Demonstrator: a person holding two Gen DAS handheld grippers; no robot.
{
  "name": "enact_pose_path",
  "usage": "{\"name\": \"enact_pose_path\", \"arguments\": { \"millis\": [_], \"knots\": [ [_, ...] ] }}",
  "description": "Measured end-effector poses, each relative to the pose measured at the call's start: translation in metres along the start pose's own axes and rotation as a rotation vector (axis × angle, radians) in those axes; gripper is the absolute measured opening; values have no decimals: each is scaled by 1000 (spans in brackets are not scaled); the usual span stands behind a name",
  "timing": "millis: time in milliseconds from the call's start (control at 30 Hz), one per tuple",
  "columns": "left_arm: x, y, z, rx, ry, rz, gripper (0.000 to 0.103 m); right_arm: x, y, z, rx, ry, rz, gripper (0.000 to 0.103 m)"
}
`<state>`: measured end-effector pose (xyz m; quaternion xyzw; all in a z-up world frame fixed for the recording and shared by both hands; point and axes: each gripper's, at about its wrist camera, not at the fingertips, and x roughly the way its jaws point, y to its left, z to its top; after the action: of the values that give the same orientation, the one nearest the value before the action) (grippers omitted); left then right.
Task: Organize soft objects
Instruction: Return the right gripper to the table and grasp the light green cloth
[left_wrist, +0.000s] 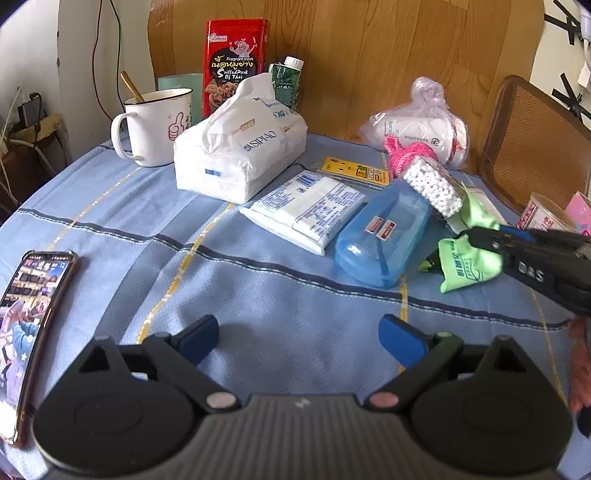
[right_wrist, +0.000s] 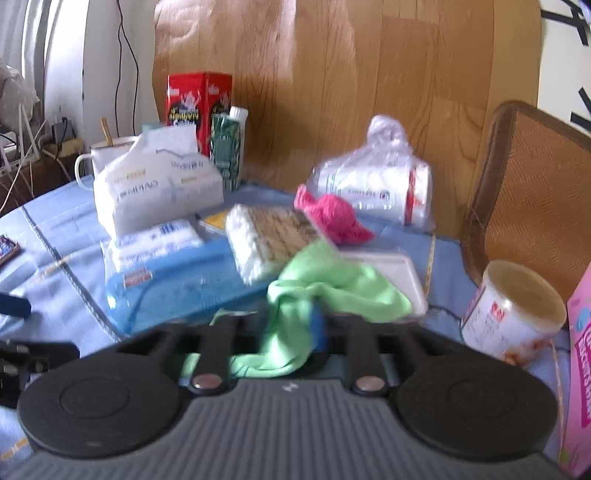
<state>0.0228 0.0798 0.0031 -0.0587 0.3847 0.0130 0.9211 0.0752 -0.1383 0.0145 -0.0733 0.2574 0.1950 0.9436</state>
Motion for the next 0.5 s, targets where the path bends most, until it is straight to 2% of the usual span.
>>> {"name": "enact_pose_path", "arguments": {
  "millis": [133, 233, 500],
  "knots": [
    [2, -2, 0, 7, 0, 12, 97, -22, -2, -10, 23, -43, -13, 14],
    [3, -6, 0, 19, -1, 21, 97, -44, -4, -20, 55, -69, 13, 14],
    [0, -17, -1, 53, -10, 42, 97, -94, -9, -58, 129, -51, 91, 14]
  ]
}}
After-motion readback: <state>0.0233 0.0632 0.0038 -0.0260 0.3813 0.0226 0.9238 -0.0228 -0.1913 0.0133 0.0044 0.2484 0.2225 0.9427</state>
